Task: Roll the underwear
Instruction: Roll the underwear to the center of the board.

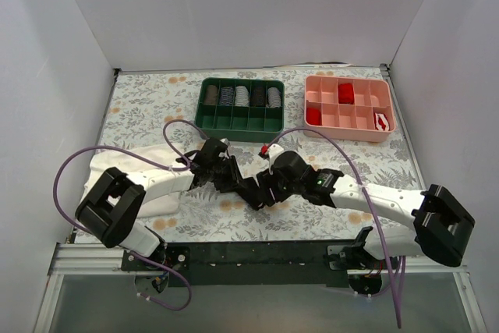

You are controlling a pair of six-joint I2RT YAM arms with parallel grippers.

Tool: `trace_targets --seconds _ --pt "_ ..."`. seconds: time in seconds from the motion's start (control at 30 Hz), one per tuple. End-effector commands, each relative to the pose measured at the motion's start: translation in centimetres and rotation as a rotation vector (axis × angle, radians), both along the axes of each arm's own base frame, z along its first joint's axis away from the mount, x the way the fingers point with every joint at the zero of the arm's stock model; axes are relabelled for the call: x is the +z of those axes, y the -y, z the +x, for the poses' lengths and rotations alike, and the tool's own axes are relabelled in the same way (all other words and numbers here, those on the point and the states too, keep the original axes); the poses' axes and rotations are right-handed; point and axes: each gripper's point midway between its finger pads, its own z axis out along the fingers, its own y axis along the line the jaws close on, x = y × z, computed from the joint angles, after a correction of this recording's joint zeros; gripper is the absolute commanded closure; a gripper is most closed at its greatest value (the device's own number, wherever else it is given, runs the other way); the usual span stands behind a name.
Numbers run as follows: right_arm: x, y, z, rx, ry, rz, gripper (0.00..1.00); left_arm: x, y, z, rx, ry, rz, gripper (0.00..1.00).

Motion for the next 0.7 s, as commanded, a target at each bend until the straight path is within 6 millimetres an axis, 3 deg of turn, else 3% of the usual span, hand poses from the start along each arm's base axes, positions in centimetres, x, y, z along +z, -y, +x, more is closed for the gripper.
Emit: trace_targets --seconds 0.0,0.2,0.33,0.67 --pt "1.9 -0.6 0.9 0.001 0.167 -0.08 0.36 -0.8 -1.0 -0.9 0.001 -0.078 0.094 0.7" --pt "1.9 -3.4 0.1 0.078 0.197 -0.107 0.36 -0.9 -1.0 -0.8 0.005 -0.093 0.11 0.68" --pt "0.6 -4.4 0.1 0.108 0.183 -0.139 0.36 -1.1 -1.0 -0.9 0.002 -0.103 0.112 0.67" --pt "-1.7 -4.5 -0.4 0.116 0.163 -0.186 0.39 -1.3 -1.0 -0.9 -0.002 -0.106 0.118 0.67"
